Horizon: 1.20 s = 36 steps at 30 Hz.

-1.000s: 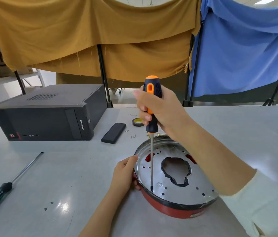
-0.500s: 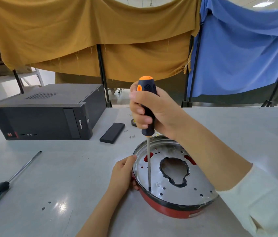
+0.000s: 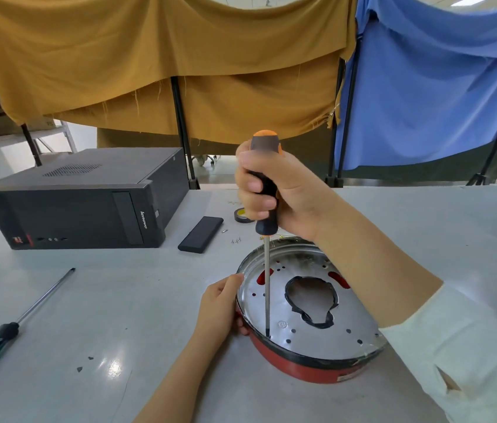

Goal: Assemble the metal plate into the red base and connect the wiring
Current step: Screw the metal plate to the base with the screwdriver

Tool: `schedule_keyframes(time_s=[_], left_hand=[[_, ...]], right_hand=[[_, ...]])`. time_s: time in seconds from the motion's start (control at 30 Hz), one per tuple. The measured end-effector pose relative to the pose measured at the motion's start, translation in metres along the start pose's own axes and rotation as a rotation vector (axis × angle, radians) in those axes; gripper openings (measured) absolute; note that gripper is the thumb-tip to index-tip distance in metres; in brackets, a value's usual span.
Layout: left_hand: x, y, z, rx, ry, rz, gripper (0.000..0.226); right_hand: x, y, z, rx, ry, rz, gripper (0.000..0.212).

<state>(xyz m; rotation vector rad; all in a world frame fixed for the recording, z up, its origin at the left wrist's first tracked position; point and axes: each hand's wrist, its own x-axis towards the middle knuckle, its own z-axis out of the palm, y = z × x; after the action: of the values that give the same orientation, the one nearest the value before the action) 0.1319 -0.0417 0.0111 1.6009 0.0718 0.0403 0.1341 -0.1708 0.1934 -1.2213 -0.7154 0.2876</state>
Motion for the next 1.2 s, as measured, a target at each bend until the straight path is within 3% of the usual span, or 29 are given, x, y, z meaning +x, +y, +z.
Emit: schedule_keyframes(time_s=[0.1,0.17,0.3,0.33,0.4,0.47,0.6,0.63,0.7,0.83,0.9,1.0,1.13,1.2], left_hand=[[0.000,-0.001,0.000,0.001,0.000,0.009,0.040],[-0.001,0.000,0.001,-0.010,-0.008,0.006,0.038],[0.000,-0.001,0.000,0.021,0.002,0.025,0.044],[0.000,0.000,0.000,0.023,0.001,0.024,0.044],[0.000,0.000,0.000,0.023,-0.003,0.021,0.044],[0.000,0.000,0.000,0.020,-0.003,0.020,0.045],[-0.002,-0.001,0.001,-0.002,-0.003,0.021,0.042],[-0.002,-0.001,0.001,-0.001,-0.003,0.022,0.041],[-0.001,-0.001,0.001,0.006,-0.001,0.023,0.042],[-0.001,0.000,0.001,0.008,0.000,0.019,0.045],[-0.002,0.000,0.001,0.009,0.007,0.031,0.044],[-0.003,0.000,0.001,0.012,0.004,0.035,0.046],[-0.005,0.001,0.001,-0.009,-0.018,0.030,0.033],[-0.004,0.000,0.000,-0.020,-0.028,0.024,0.033]], right_hand=[[-0.004,0.010,0.005,-0.176,0.401,-0.172,0.015],[-0.005,0.008,0.002,-0.202,0.413,-0.189,0.013],[-0.006,-0.008,-0.014,0.013,-0.209,0.025,0.021],[-0.005,-0.010,-0.015,0.102,-0.317,0.046,0.027],[-0.002,-0.010,-0.011,0.214,-0.378,0.063,0.029],[0.002,-0.005,-0.006,0.138,-0.237,0.044,0.022],[0.000,0.010,0.008,-0.159,0.349,-0.192,0.016],[-0.002,0.010,0.009,-0.199,0.405,-0.233,0.016],[-0.005,0.006,0.005,-0.202,0.304,-0.211,0.015],[-0.003,-0.011,-0.003,-0.048,-0.201,0.030,0.017],[0.002,-0.010,0.003,0.031,-0.231,0.061,0.019],[0.004,0.000,0.009,-0.004,-0.012,-0.002,0.021],[-0.001,0.014,0.016,-0.338,0.578,-0.301,0.022],[-0.002,0.011,0.012,-0.388,0.584,-0.304,0.023]])
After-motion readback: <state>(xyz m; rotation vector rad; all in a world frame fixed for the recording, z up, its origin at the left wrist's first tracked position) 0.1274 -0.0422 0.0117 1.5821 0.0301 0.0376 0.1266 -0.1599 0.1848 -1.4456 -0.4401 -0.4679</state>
